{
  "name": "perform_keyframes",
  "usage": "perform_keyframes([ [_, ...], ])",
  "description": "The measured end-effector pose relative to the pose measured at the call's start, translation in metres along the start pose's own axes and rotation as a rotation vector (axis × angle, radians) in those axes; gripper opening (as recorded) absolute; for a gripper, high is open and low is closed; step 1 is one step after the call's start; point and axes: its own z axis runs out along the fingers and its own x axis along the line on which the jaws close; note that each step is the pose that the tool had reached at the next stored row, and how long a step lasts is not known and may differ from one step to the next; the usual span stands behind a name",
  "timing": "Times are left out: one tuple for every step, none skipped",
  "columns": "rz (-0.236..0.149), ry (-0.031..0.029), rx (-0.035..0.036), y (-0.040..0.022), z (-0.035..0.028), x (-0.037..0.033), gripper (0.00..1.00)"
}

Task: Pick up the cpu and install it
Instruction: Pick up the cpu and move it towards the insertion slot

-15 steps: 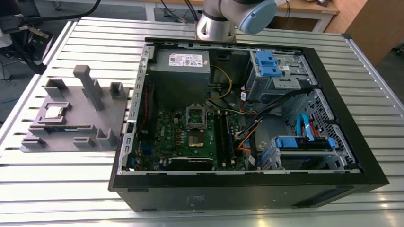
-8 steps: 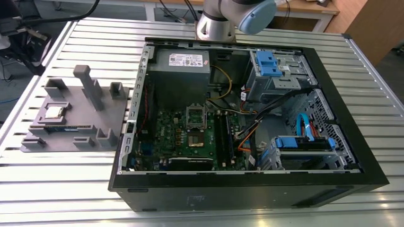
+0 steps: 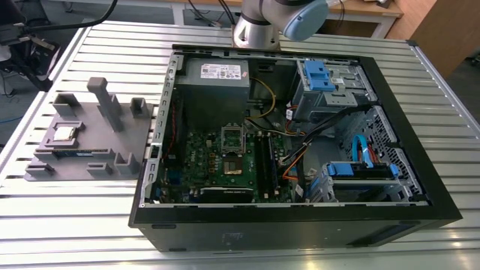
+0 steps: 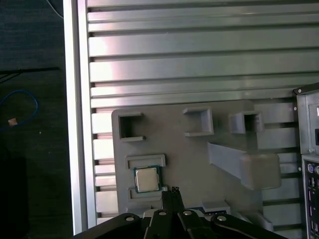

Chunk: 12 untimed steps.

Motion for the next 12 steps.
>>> perform_keyframes([
  [0.0,0.0001,0.0001,0.0,0.0001,0.0001,0.11],
  [0.0,0.0002,0.0001,0.0,0.0001,0.0002,0.11],
  [0.0,0.0002,0.0002,0.0,0.0001,0.0002,0.11],
  [0.0,0.0001,0.0001,0.0,0.0002,0.0002,0.11],
  [0.0,0.0001,0.0001,0.0,0.0002,0.0002,0.11],
  [0.0,0.0001,0.0,-0.0001,0.0002,0.0002,0.11],
  [0.0,0.0001,0.0001,0.0,0.0002,0.0002,0.11],
  [0.0,0.0001,0.0,0.0,0.0002,0.0002,0.11],
  [0.0,0.0001,0.0001,0.0,0.0002,0.0002,0.11],
  [0.0,0.0001,0.0,-0.0001,0.0003,0.0003,0.11],
  [0.0,0.0,0.0,-0.0002,0.0008,0.0004,0.11],
  [0.0,-0.0001,-0.0001,-0.0003,0.0014,0.0005,0.11],
])
